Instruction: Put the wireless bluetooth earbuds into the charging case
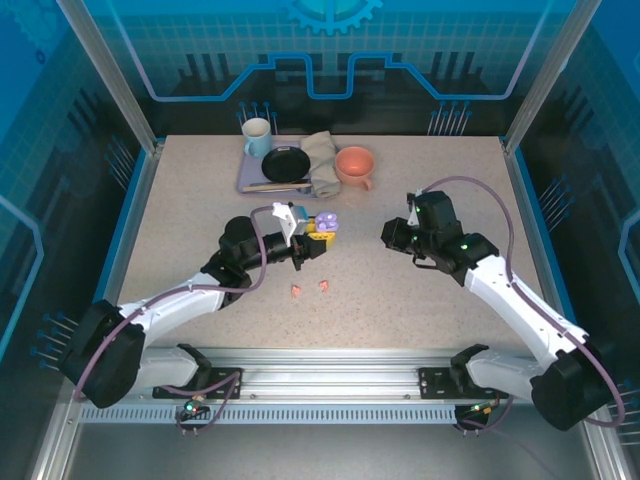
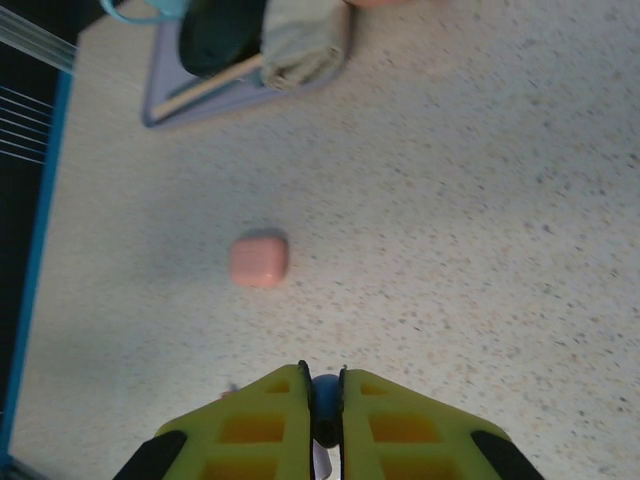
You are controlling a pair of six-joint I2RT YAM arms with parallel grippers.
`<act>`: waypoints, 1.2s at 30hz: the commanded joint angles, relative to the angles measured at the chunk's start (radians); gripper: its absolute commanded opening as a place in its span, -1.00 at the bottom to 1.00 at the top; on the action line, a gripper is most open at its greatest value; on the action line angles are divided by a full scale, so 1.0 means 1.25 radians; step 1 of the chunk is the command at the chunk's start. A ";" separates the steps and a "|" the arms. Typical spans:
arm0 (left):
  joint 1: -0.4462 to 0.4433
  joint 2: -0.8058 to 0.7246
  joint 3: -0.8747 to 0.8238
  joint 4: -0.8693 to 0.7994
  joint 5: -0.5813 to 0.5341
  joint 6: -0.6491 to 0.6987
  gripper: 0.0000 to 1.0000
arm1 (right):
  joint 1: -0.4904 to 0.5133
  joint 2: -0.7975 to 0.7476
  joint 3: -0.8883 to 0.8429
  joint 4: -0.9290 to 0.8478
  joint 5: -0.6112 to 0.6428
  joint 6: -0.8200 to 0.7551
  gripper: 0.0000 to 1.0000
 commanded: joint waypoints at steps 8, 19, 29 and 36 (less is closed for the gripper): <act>0.002 0.083 0.045 0.068 0.019 -0.027 -1.00 | -0.014 -0.045 0.096 0.059 -0.080 0.007 -0.77; 0.003 0.136 0.116 0.105 0.062 -0.057 -1.00 | 0.003 -0.043 0.102 0.212 -0.143 0.003 -0.77; 0.002 0.158 0.165 0.131 0.091 -0.102 -1.00 | 0.043 -0.034 0.067 0.377 -0.160 -0.019 -0.78; 0.002 0.168 0.197 0.121 0.100 -0.113 -1.00 | 0.075 -0.024 0.059 0.431 -0.152 -0.061 -0.78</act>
